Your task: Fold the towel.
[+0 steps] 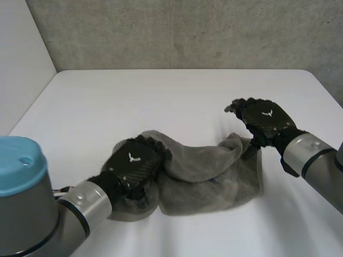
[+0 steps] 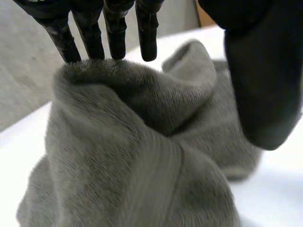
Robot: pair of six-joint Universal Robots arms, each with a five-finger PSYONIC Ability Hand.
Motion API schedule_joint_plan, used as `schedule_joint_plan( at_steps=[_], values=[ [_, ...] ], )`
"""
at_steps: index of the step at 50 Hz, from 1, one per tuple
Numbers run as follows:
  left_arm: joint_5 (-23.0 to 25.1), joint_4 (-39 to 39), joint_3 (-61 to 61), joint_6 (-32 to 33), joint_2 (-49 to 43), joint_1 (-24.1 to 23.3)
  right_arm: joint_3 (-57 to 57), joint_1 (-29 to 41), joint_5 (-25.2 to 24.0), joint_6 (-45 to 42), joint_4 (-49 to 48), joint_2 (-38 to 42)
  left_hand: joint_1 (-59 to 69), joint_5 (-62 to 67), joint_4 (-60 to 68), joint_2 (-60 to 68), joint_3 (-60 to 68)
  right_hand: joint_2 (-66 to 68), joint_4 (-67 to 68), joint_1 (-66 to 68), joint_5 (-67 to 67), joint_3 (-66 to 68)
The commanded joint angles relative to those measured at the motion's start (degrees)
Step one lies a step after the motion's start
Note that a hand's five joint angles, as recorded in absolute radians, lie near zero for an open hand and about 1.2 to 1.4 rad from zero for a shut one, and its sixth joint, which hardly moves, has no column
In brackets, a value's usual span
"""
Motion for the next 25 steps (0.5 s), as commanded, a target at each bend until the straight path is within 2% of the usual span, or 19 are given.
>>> schedule_joint_plan(
  at_steps=[1,14,25],
  values=[
    [-0.31,-0.13,0.12,9.91,-6.69,-0.14,2.59,-1.27,0.05,-1.81,-0.57,-0.05,2.05,4.07,-3.36,2.72,-2.94,-4.48,-4.37,-4.35,-3.58,-2.47],
    [-0.93,1.28,3.02,11.42,-12.77,0.91,4.0,-1.97,0.22,-1.9,-2.51,0.48,3.24,5.26,-3.36,3.91,-2.94,-4.48,-4.37,-4.35,-3.58,-2.47],
    [-4.62,5.06,3.11,12.48,-12.59,2.23,4.17,-1.97,0.49,-1.9,-3.56,1.71,7.79,9.8,-3.36,8.45,-2.94,-4.48,-4.37,-4.35,-3.58,-2.47]
  ],
)
